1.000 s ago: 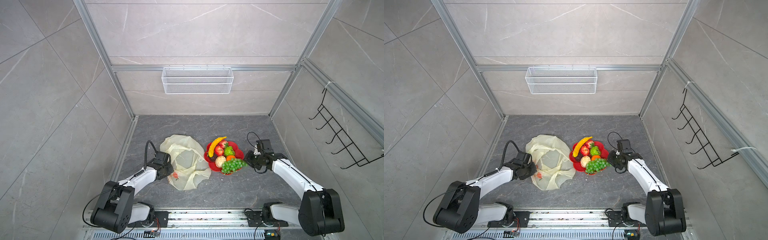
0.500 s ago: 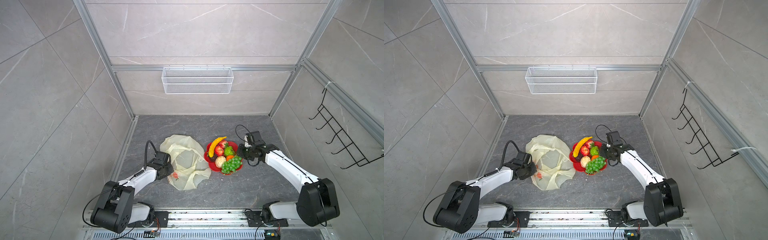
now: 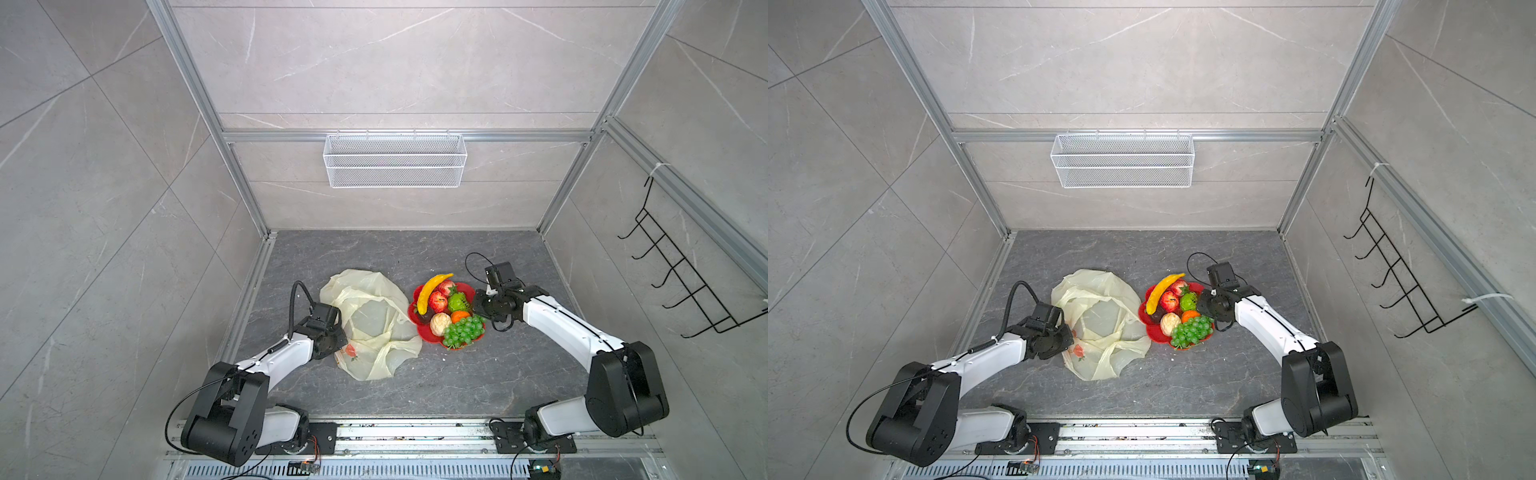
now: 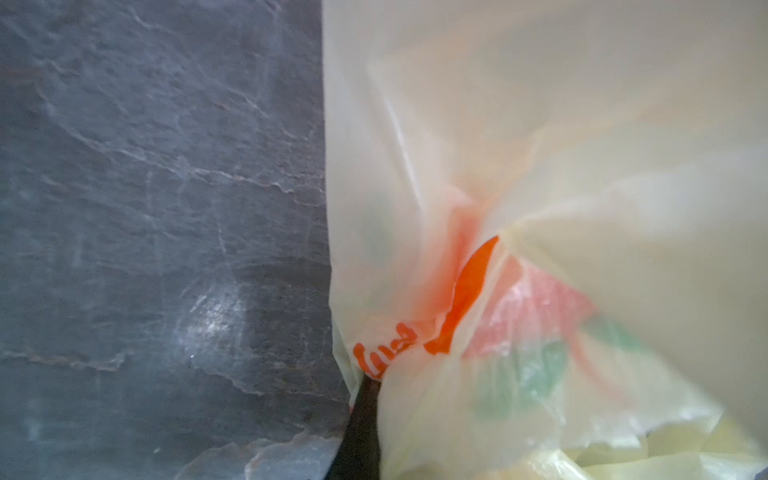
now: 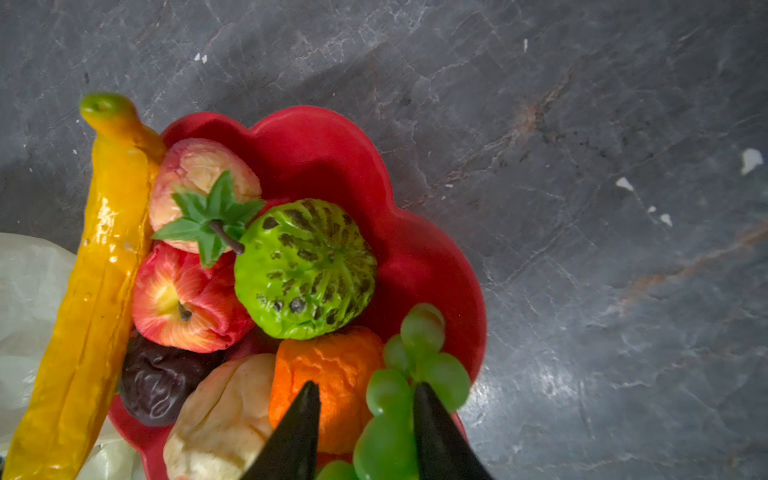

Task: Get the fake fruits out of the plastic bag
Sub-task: 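Open the right gripper and raise it away from the grapes, then carry the bag with the left gripper farther from the robot and release it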

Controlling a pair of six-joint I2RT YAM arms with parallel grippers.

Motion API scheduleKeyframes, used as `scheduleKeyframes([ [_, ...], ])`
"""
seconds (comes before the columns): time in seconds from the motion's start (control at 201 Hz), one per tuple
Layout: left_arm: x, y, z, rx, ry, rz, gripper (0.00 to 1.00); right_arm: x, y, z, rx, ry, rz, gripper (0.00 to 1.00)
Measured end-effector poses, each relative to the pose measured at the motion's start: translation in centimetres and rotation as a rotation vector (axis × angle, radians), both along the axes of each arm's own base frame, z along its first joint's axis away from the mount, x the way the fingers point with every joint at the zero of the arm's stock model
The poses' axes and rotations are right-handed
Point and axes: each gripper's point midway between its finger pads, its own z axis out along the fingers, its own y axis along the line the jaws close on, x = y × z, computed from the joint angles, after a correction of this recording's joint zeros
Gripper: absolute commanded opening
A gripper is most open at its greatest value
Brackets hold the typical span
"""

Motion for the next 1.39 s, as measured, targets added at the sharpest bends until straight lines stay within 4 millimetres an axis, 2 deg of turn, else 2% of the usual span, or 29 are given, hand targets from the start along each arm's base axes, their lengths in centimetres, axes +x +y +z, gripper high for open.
scheduleKeyframes([
  [0.189,0.0,0.0,0.0,0.0,0.0,0.0,0.02,-0.3,-1.1,0.8,-0.056,-0.019,-0.015,0.62],
  [0.338,-0.1,0.1,0.2,0.005,0.01,0.0,0.02,-0.8,-1.9,1.8,-0.083,-0.039,-0.029,0.64],
  [0.428,0.4,0.2,1.1,0.023,0.008,-0.001,0.02,-1.1,-1.8,3.4,-0.088,-0.082,-0.027,0.65],
  [0.498,1.5,0.2,2.7,0.044,-0.016,-0.009,0.02,-1.5,-1.0,5.3,-0.084,-0.134,-0.003,0.65],
  [0.612,4.9,-0.2,6.9,0.056,-0.106,-0.019,0.0,-2.1,0.9,8.8,-0.044,-0.233,0.042,0.64],
  [0.682,7.6,-0.6,9.9,0.057,-0.172,-0.022,0.0,-2.5,1.3,10.1,-0.025,-0.27,0.051,0.64],
  [0.801,12.4,-1.6,14.4,0.055,-0.27,-0.039,0.0,-3.0,1.6,11.2,-0.003,-0.296,0.054,0.64],
  [0.931,18.0,-3.3,17.4,0.072,-0.33,-0.087,0.0,-3.5,2.0,11.6,0.008,-0.304,0.07,0.64],
  [1.035,22.3,-5.2,18.3,0.062,-0.358,-0.143,0.0,-3.7,2.0,11.7,0.01,-0.304,0.075,0.64],
  [1.175,27.1,-8.0,17.8,0.067,-0.377,-0.233,0.01,-3.8,1.9,11.5,0.007,-0.299,0.068,0.66],
  [1.344,30.1,-11.7,16.6,0.113,-0.381,-0.353,0.09,-5.0,0.6,10.2,-0.013,-0.286,0.019,0.66],
  [1.369,30.4,-12.2,16.5,0.118,-0.381,-0.364,0.13,-5.1,0.4,10.0,-0.014,-0.284,0.01,0.66],
  [1.389,30.6,-12.5,16.4,0.128,-0.382,-0.373,0.2,-5.3,0.3,9.9,-0.017,-0.283,0.008,0.66],
])
